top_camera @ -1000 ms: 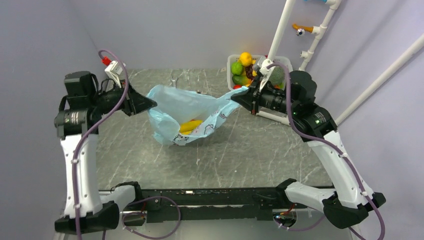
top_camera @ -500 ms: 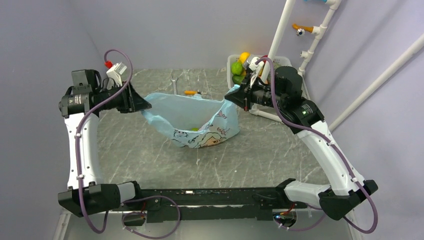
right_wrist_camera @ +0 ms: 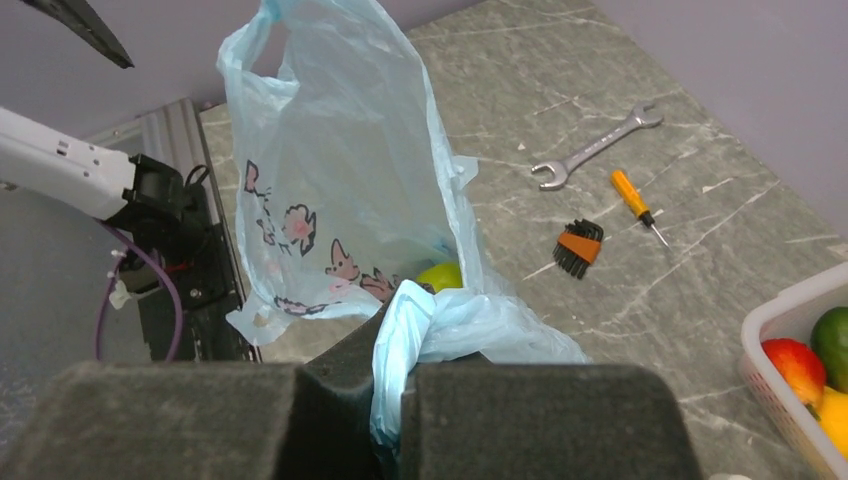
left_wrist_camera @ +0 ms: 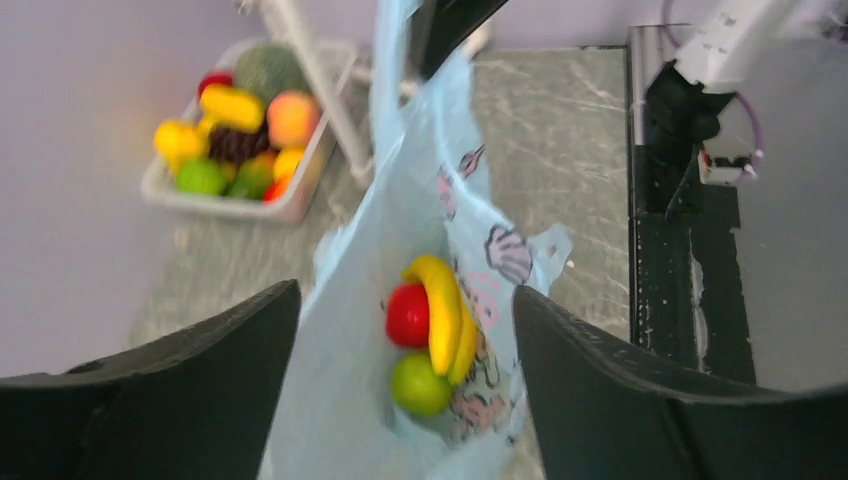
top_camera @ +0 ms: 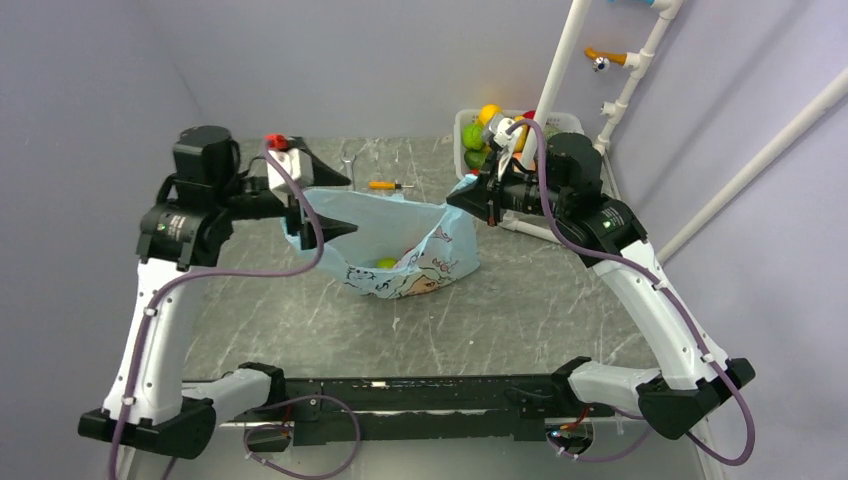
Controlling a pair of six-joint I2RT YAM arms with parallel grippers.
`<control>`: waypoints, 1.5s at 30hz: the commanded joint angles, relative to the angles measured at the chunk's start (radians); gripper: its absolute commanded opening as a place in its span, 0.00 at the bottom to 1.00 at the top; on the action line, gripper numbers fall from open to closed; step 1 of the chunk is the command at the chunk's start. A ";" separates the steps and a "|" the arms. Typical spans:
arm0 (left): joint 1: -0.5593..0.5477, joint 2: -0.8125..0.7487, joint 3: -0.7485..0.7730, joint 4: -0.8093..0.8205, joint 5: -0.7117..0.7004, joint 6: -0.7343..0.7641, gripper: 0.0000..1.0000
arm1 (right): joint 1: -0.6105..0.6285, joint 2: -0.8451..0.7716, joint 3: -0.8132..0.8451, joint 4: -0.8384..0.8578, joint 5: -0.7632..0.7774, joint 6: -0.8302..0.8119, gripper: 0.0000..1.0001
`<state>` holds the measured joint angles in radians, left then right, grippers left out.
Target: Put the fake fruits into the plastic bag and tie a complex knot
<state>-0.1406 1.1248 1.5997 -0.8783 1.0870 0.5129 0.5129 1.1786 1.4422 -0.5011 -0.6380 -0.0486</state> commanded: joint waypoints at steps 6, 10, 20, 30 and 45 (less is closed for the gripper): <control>-0.315 0.200 0.045 0.385 0.045 -0.055 0.70 | 0.016 -0.021 -0.013 0.012 -0.032 -0.008 0.00; -0.427 0.245 0.013 0.432 -0.101 -0.045 0.99 | 0.016 -0.018 -0.007 0.017 -0.032 0.007 0.00; -0.501 0.318 -0.128 0.695 -0.224 -0.187 0.84 | 0.017 -0.034 0.013 0.007 -0.080 0.022 0.00; -0.476 0.301 -0.202 0.776 -0.046 -0.264 0.02 | 0.013 -0.057 0.083 -0.168 -0.020 -0.028 0.45; -0.409 0.313 -0.200 0.937 0.040 -0.506 0.00 | 0.010 -0.166 -0.187 0.107 0.093 -0.107 0.99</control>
<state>-0.5438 1.4559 1.3746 -0.0185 1.0878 0.0639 0.5243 0.9565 1.3087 -0.5991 -0.5014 -0.1303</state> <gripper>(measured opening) 0.009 0.991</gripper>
